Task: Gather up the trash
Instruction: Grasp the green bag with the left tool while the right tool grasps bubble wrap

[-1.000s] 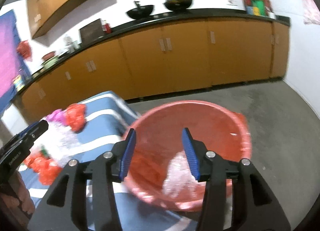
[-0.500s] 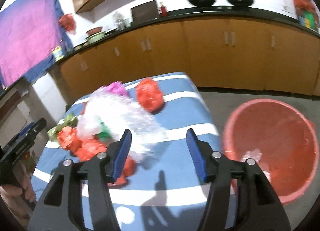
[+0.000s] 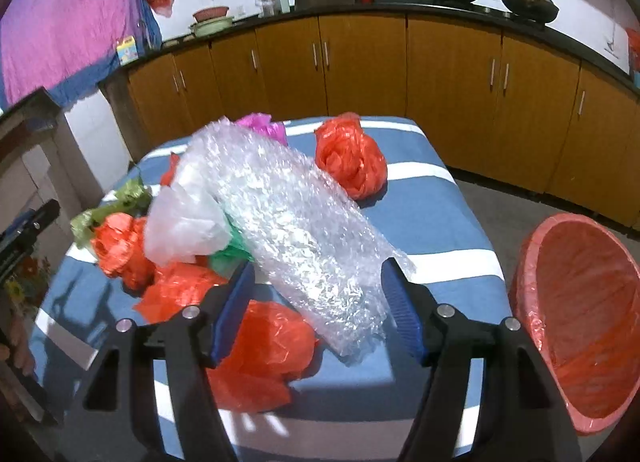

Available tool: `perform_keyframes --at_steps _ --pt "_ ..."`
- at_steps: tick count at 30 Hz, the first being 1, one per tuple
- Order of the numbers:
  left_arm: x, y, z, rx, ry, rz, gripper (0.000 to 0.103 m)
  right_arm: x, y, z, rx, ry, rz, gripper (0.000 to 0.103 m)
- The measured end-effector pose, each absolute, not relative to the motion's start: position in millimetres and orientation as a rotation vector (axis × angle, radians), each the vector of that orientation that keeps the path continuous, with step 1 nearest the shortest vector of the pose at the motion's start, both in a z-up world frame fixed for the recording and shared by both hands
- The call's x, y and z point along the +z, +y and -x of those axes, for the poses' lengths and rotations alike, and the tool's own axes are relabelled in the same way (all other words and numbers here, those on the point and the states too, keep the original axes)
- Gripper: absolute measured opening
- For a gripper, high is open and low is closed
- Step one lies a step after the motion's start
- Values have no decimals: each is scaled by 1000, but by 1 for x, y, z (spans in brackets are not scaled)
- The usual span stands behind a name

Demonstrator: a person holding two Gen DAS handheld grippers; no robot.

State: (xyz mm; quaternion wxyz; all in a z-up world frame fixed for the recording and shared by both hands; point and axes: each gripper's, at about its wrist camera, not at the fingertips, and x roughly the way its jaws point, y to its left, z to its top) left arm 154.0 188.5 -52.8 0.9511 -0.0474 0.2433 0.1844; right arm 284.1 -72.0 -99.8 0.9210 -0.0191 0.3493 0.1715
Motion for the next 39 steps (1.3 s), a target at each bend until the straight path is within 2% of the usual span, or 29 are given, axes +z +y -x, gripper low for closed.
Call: perform_keyframes --at_steps 5,7,9,12,15,26,30,33,35,36,37,39 --pt "-59 195 -159 371 510 111 76 -108 -70 -293 324 729 72 64" --pt "-60 195 -161 368 514 109 76 -111 -69 -297 321 737 79 51" --pt "-62 195 -164 363 519 107 76 -114 -69 -300 321 753 85 31" --pt "-63 194 -169 355 529 106 76 -118 -68 -303 333 771 87 14" --pt "-67 194 -173 352 542 99 76 -118 -69 -302 336 763 79 9" --pt "-79 199 -188 345 616 127 75 -96 -87 -289 372 690 -15 8" --pt "-86 204 -194 325 654 161 61 -93 -91 -289 371 689 -21 8" --pt "-91 208 -198 302 680 193 45 -93 -93 -290 368 693 -22 8" --pt "-93 210 -199 285 693 212 27 -93 -94 -290 366 694 -23 8" --pt "-94 210 -200 280 697 217 22 -93 -95 -289 365 694 -24 8" --pt "-94 211 -200 273 699 223 14 -93 -95 -290 364 694 -25 8" --pt "-93 210 -198 268 696 221 8 -93 -96 -289 362 693 -26 8"
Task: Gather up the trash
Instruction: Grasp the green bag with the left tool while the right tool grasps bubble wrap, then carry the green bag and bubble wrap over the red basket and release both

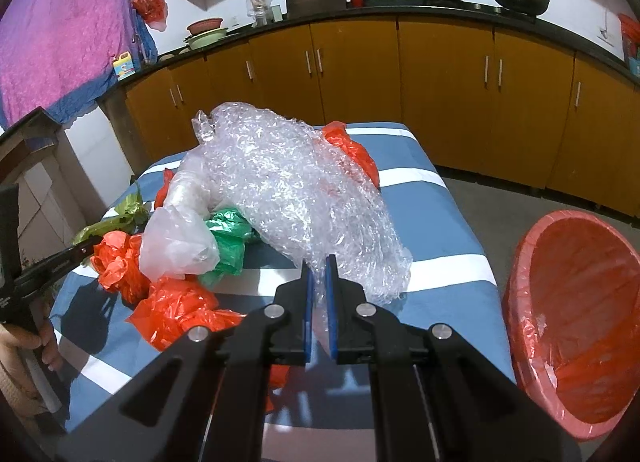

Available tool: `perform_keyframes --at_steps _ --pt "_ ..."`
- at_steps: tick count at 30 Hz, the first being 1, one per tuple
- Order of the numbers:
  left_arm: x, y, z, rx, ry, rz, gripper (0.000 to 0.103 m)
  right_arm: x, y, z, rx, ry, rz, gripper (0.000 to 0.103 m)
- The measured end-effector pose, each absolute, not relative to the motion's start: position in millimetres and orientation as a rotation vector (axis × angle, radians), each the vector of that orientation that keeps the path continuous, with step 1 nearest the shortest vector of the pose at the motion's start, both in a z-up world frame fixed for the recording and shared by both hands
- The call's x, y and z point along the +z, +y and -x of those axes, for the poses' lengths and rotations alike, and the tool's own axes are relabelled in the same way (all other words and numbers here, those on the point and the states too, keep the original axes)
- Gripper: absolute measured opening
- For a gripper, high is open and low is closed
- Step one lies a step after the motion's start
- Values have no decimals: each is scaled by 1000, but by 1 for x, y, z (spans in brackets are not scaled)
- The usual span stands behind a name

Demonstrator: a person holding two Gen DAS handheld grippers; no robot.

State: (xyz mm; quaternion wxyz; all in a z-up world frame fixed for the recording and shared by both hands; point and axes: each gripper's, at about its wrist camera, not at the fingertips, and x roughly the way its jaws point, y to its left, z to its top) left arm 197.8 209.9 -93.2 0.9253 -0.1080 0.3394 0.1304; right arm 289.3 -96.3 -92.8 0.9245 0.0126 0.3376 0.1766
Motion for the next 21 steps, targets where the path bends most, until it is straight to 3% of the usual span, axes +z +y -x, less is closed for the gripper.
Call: perform_keyframes --at_steps 21 --pt "-6 170 -164 163 493 170 2 -65 -124 -263 333 627 -71 7"
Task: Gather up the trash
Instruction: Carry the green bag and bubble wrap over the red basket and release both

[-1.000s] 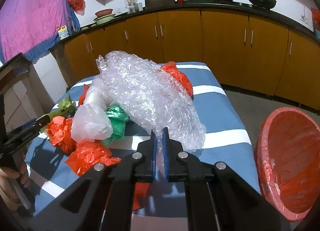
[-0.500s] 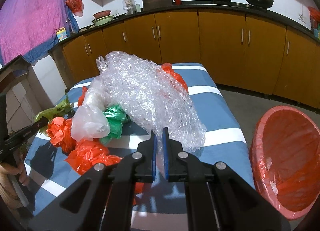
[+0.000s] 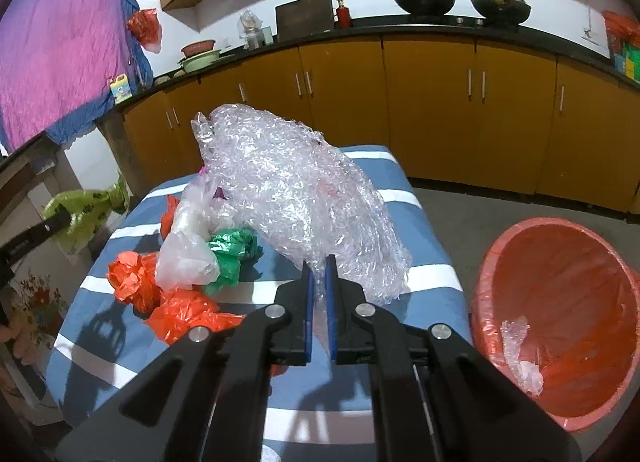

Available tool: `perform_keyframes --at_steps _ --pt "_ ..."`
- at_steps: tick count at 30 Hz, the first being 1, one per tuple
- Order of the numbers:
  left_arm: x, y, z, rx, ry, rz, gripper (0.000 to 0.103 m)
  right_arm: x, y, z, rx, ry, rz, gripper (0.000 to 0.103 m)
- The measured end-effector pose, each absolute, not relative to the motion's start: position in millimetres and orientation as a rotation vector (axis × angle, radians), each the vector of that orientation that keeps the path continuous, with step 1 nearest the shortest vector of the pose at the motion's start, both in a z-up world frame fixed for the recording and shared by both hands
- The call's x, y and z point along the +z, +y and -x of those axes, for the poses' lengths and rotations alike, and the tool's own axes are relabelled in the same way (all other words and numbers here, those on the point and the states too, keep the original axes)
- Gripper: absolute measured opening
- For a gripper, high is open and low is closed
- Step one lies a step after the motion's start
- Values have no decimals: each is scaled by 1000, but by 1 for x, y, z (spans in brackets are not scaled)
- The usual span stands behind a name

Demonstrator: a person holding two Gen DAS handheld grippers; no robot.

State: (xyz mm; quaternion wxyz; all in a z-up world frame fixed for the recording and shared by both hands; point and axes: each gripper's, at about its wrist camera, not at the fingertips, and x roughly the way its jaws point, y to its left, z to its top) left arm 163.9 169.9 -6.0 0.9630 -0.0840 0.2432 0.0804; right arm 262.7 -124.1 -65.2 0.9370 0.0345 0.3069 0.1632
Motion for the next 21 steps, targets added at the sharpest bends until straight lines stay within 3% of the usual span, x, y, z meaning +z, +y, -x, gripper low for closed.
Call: perform_keyframes --at_steps 8,21 --pt "27 116 -163 20 427 142 2 -52 -155 -252 285 599 -99 7" --pt "28 19 -173 -184 428 119 2 -44 -233 -234 135 571 -149 7"
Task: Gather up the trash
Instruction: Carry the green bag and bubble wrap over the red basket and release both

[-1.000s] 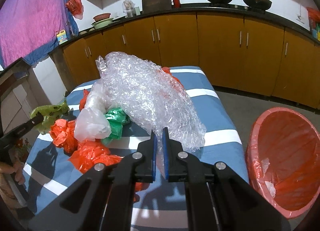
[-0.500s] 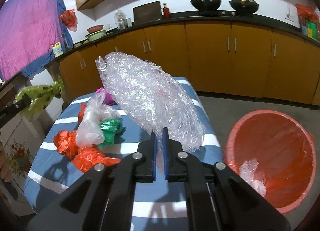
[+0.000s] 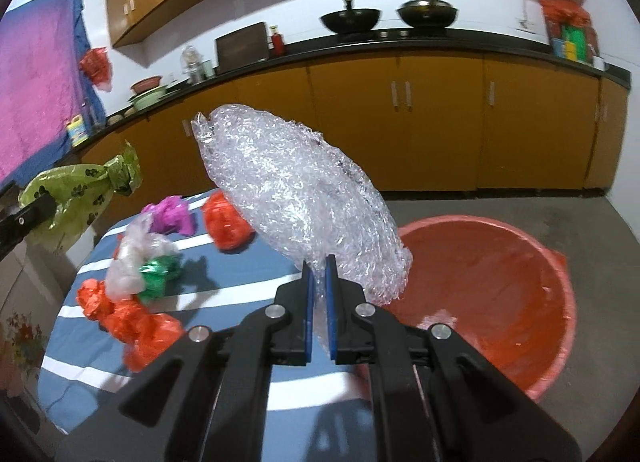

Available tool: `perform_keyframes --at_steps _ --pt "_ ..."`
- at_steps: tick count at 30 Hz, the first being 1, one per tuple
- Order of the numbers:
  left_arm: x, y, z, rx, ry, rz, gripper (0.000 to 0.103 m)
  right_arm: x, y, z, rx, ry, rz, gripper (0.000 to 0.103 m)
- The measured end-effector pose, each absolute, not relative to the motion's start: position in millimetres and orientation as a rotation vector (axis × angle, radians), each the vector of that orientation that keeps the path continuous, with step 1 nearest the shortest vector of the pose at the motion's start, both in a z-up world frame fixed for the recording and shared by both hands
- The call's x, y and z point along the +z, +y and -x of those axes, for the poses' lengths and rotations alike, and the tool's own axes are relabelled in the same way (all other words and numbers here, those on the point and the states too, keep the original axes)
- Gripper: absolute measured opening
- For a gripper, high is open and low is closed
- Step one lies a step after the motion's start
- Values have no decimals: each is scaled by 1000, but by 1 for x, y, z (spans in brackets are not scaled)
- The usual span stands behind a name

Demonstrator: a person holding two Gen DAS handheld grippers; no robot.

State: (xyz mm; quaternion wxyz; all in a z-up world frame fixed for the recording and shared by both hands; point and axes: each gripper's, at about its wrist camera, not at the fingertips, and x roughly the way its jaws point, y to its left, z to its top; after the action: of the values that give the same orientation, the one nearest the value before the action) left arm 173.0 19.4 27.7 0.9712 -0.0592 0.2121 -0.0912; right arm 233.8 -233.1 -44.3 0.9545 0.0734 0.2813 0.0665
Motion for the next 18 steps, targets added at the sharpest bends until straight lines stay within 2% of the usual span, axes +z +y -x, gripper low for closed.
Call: perform_keyframes --at_steps 18 --pt "-2 -113 -186 -411 494 44 2 -70 -339 -218 -76 608 -230 7"
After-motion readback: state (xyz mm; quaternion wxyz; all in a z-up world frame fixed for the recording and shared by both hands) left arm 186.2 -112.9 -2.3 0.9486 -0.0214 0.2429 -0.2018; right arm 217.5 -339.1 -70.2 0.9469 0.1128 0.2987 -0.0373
